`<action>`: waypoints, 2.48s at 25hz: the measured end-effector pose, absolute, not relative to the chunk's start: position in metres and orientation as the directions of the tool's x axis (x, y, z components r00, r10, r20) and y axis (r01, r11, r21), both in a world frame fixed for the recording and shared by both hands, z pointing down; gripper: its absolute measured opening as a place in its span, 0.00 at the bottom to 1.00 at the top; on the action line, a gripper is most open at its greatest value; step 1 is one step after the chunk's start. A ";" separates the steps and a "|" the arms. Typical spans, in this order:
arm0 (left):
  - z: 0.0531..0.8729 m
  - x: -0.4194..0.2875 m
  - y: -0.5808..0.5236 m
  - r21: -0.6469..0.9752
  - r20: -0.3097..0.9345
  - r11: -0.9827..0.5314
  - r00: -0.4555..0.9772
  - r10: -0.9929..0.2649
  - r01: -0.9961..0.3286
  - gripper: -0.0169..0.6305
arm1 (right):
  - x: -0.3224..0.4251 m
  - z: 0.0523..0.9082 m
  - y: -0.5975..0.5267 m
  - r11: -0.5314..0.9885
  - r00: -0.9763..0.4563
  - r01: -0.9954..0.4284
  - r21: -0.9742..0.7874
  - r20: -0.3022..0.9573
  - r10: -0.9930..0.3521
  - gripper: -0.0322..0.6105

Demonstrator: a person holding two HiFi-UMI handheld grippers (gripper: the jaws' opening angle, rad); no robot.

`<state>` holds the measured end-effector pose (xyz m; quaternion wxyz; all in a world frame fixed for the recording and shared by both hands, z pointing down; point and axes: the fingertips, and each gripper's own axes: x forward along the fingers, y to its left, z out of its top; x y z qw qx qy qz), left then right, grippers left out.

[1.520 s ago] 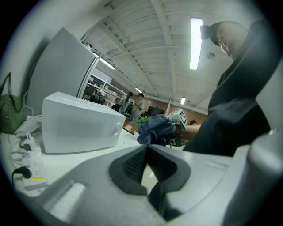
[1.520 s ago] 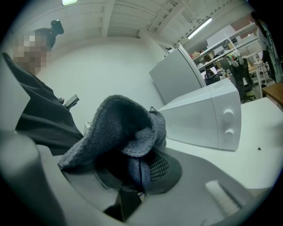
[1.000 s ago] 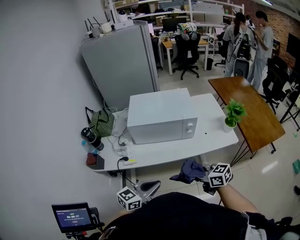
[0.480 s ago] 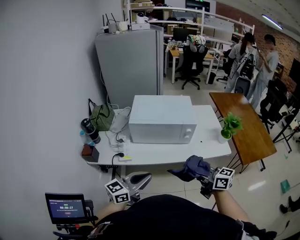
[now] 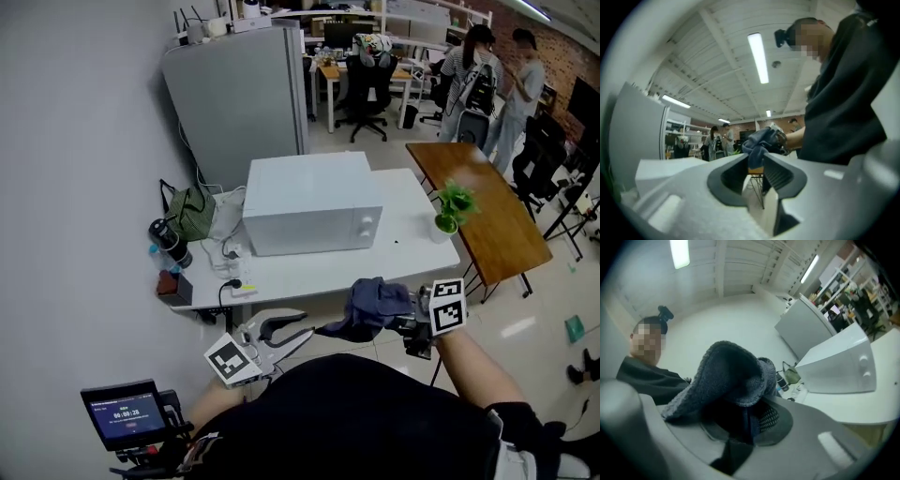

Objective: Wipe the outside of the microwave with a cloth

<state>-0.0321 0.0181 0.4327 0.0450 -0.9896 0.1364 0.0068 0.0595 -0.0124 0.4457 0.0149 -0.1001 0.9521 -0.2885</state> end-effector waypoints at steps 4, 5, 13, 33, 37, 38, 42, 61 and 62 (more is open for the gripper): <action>0.414 -0.008 0.047 -0.446 0.126 -0.893 0.983 -0.133 -0.064 0.47 | 0.042 0.417 0.003 0.708 -0.997 0.044 -0.705 -0.077 -0.016 0.14; 0.418 0.000 0.056 -0.513 0.189 -0.858 0.977 -0.100 0.012 0.52 | 0.038 0.412 0.008 0.679 -0.994 0.097 -0.727 -0.104 0.030 0.14; 0.420 0.032 0.075 -0.632 0.310 -0.749 0.951 -0.009 0.199 0.69 | 0.010 0.399 0.038 0.552 -0.941 0.300 -0.778 -0.149 0.303 0.14; 0.395 0.033 0.051 -0.243 -0.023 -0.968 0.997 0.077 0.069 0.24 | -0.010 0.408 0.050 0.520 -0.921 0.343 -0.782 -0.170 0.351 0.59; 0.394 0.020 0.043 -0.041 -0.123 -0.996 0.989 0.080 0.076 0.24 | 0.006 0.415 0.041 0.637 -0.960 0.241 -0.732 -0.084 0.266 0.59; 0.393 0.019 0.039 -0.016 -0.133 -0.998 0.989 0.070 0.068 0.24 | 0.011 0.415 0.031 0.686 -0.977 0.180 -0.705 -0.051 0.205 0.59; 0.396 0.022 0.023 0.029 -0.090 -0.999 0.996 0.012 0.015 0.24 | 0.019 0.395 -0.006 0.816 -0.999 -0.042 -0.577 0.012 -0.043 0.59; 0.432 0.066 0.015 -0.479 0.235 -0.870 0.938 -0.256 -0.117 0.25 | -0.002 0.428 -0.022 0.687 -0.973 -0.229 -0.690 0.184 -0.140 0.56; 0.431 0.066 0.015 -0.484 0.233 -0.867 0.937 -0.259 -0.119 0.25 | -0.001 0.428 -0.022 0.681 -0.974 -0.224 -0.697 0.178 -0.138 0.57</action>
